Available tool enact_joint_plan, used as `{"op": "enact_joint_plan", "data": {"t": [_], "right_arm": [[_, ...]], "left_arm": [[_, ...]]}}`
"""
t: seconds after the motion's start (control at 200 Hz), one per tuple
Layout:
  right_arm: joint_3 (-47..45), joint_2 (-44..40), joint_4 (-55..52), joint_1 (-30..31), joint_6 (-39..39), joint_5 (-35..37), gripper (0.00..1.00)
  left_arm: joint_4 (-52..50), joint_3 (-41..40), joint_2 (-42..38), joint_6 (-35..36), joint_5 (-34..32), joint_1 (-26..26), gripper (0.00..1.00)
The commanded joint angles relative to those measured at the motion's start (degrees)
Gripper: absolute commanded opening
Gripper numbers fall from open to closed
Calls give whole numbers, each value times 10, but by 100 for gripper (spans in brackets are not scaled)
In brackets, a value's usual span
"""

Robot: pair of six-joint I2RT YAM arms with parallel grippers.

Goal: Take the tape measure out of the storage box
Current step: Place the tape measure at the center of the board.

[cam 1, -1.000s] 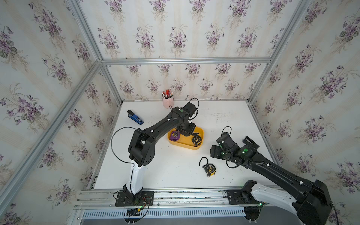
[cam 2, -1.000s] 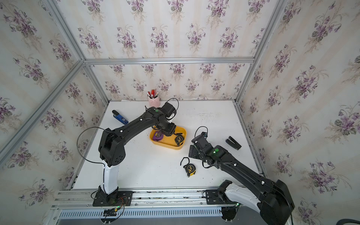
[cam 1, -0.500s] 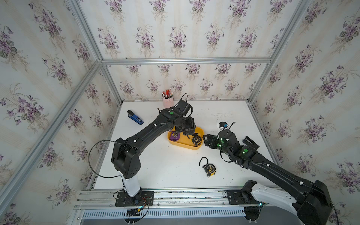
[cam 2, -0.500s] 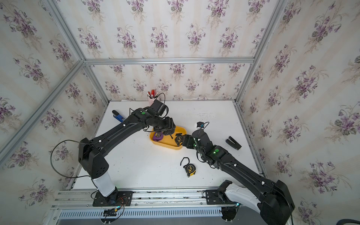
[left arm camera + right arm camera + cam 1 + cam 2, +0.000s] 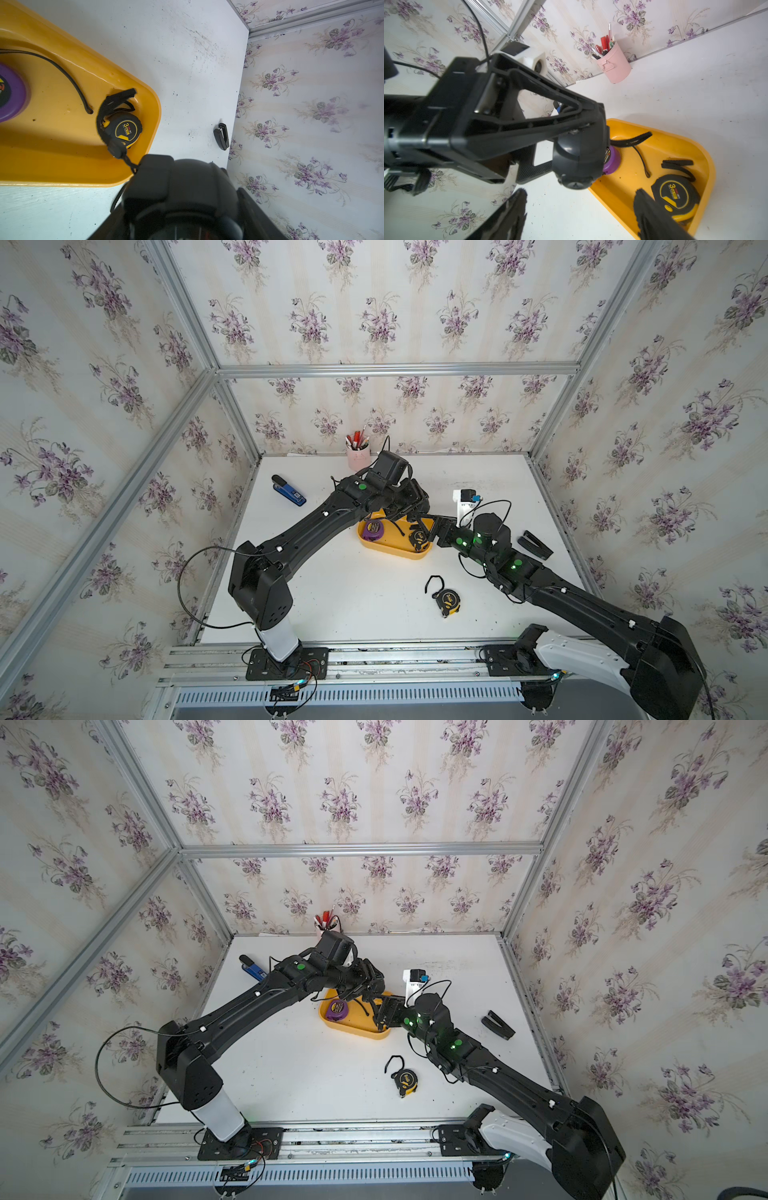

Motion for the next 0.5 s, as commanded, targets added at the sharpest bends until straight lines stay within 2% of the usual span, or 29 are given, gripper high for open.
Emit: {"op": "enact_joint_plan", "data": {"t": [0.0, 0.35, 0.42, 0.495], "right_arm": [[3, 9, 44, 0, -2, -10, 82], [16, 46, 73, 0, -13, 0, 75], [19, 53, 75, 0, -13, 2, 71], [23, 60, 72, 0, -10, 7, 58]], "left_arm": [[28, 11, 9, -22, 29, -4, 18], [10, 8, -14, -29, 26, -14, 19], [11, 3, -19, -33, 28, -15, 19], [10, 1, -22, -34, 29, -17, 20]]}}
